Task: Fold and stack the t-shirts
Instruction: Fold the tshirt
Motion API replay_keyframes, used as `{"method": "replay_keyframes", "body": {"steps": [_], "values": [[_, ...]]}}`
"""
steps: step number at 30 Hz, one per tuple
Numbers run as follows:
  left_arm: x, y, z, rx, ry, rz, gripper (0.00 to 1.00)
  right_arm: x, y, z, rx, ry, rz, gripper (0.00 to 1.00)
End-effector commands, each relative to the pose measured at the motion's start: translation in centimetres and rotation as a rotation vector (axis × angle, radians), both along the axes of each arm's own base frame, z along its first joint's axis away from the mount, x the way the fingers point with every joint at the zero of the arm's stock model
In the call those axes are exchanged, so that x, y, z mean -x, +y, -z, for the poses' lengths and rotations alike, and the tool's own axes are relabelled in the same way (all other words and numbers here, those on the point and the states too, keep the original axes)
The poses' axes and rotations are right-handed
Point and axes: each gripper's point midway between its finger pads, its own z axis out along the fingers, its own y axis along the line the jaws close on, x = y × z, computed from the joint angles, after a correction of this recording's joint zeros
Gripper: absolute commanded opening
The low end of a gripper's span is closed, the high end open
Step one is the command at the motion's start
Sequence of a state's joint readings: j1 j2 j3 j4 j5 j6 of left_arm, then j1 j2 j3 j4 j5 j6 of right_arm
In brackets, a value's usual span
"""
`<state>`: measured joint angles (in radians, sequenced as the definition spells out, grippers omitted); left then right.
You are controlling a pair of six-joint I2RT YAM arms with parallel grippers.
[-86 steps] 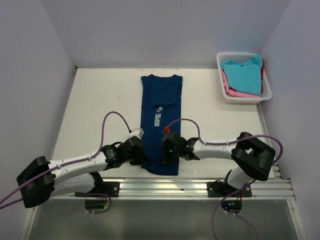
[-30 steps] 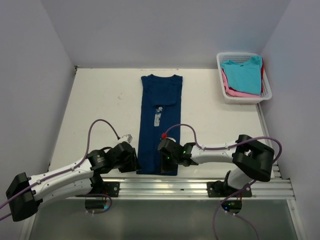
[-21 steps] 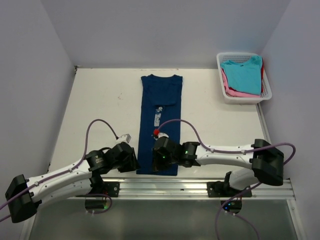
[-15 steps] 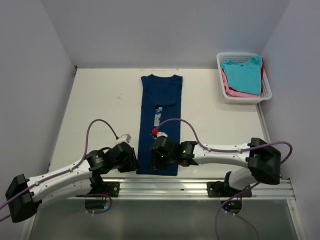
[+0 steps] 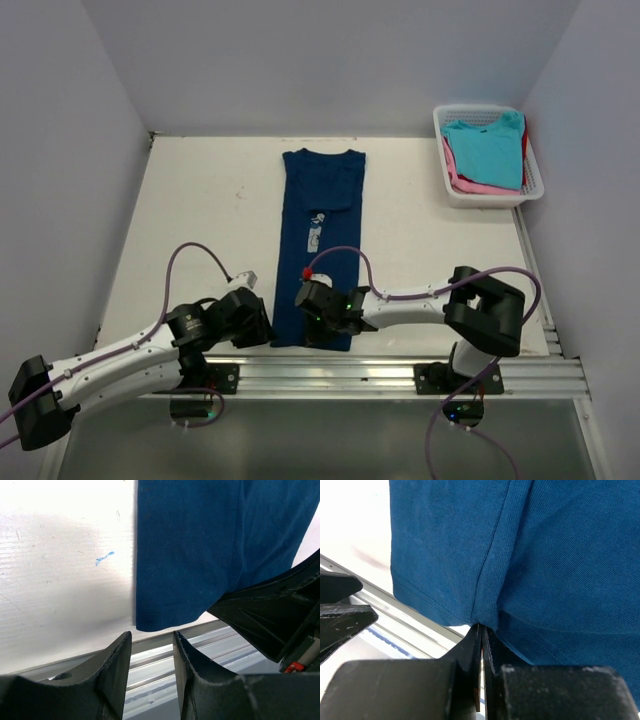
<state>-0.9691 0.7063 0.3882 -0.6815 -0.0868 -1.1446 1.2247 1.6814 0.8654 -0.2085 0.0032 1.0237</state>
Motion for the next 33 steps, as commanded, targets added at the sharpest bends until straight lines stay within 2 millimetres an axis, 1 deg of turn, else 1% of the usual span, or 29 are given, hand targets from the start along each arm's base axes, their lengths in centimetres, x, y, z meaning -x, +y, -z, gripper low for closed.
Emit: {"method": "replay_keyframes", "body": {"steps": [1, 3, 6, 7, 8, 10, 11, 12, 13, 14, 15, 16, 17, 18, 19, 20, 21, 22, 23, 25, 27, 29, 31, 32, 33], "values": [[-0.5, 0.1, 0.0, 0.002, -0.014, -0.036, 0.42, -0.1, -2.7, 3.1, 0.13, -0.019, 0.011, 0.0], [-1.1, -0.6, -0.6, 0.023, -0.038, -0.026, 0.42, 0.1, -2.1, 2.8, 0.098, -0.015, -0.006, 0.0], [-2.1, -1.6, -1.4, 0.036, -0.087, -0.003, 0.43, 1.1, -0.6, 0.9, -0.026, -0.009, -0.073, 0.0], [-2.6, -1.9, -1.8, 0.042, -0.108, 0.0, 0.44, 1.7, -0.2, 0.1, -0.072, -0.002, -0.097, 0.0], [-3.1, -1.8, -1.9, 0.027, -0.133, 0.001, 0.44, 2.1, 0.4, -1.8, -0.136, -0.027, -0.115, 0.0], [-3.6, -2.2, -1.8, 0.02, -0.152, 0.01, 0.46, 2.3, -0.2, -2.8, -0.152, -0.055, -0.123, 0.0], [-3.7, -2.1, -1.5, 0.008, -0.158, 0.018, 0.46, 2.2, -0.9, -2.7, -0.137, -0.074, -0.111, 0.0], [-3.6, -2.0, -0.8, -0.01, -0.144, 0.021, 0.48, 2.2, -1.5, -3.4, -0.143, -0.078, -0.099, 0.0], [-3.6, -2.1, -0.4, -0.012, -0.144, 0.023, 0.49, 1.9, -2.0, -3.5, -0.134, -0.095, -0.082, 0.07], [-3.3, -1.8, 0.5, -0.026, -0.126, 0.031, 0.5, 1.6, -3.0, -2.9, -0.108, -0.111, -0.057, 0.1], [-3.1, -1.7, 1.0, -0.034, -0.115, 0.033, 0.5, 1.5, -3.4, -3.4, -0.119, -0.122, -0.033, 0.14], [-2.9, -1.7, 1.5, -0.038, -0.102, 0.035, 0.5, 1.4, -4.0, -3.2, -0.108, -0.127, -0.015, 0.21], [-2.3, -1.3, 2.4, -0.045, -0.077, 0.04, 0.5, 1.1, -5.0, -2.6, -0.086, -0.14, 0.008, 0.23], [-2.0, -1.2, 2.9, -0.045, -0.065, 0.039, 0.5, 1.0, -5.5, -2.4, -0.08, -0.147, 0.023, 0.25], [-1.8, -1.2, 3.0, -0.03, -0.055, 0.033, 0.5, 0.9, -5.9, -2.6, -0.09, -0.149, 0.049, 0.3], [-1.3, -0.8, 3.8, -0.037, -0.04, 0.032, 0.5, 0.9, -6.7, -2.0, -0.071, -0.152, 0.066, 0.32], [-1.1, -0.7, 3.8, -0.024, -0.039, 0.03, 0.5, 0.6, -7.2, -1.9, -0.068, -0.16, 0.098, 0.33], [-0.9, -0.5, 4.0, -0.024, -0.028, 0.019, 0.5, 0.4, -7.5, -2.2, -0.079, -0.169, 0.121, 0.39], [-0.4, -0.3, 4.3, -0.019, -0.015, 0.03, 0.5, 0.4, -8.3, -1.6, -0.062, -0.169, 0.143, 0.42], [0.0, -0.3, 4.3, 0.002, -0.001, 0.027, 0.5, -0.1, -9.1, -1.6, -0.068, -0.179, 0.21, 0.49], [0.1, -0.4, 4.1, 0.024, -0.003, 0.023, 0.5, -0.2, -10.3, -1.0, -0.048, -0.176, 0.262, 0.55], [0.5, -0.4, 4.3, 0.032, 0.015, 0.019, 0.49, -0.6, -11.1, -1.1, -0.045, -0.197, 0.3, 0.58], [0.9, -0.4, 4.3, 0.042, 0.034, 0.023, 0.49, -0.9, -11.9, -1.1, -0.031, -0.211, 0.336, 0.65], [1.1, -0.4, 4.3, 0.044, 0.042, 0.025, 0.48, -1.0, -12.2, -1.2, -0.034, -0.216, 0.347, 0.66], [1.2, -0.5, 4.3, 0.052, 0.049, 0.027, 0.48, -1.0, -12.5, -1.1, -0.026, -0.217, 0.357, 0.69]]}}
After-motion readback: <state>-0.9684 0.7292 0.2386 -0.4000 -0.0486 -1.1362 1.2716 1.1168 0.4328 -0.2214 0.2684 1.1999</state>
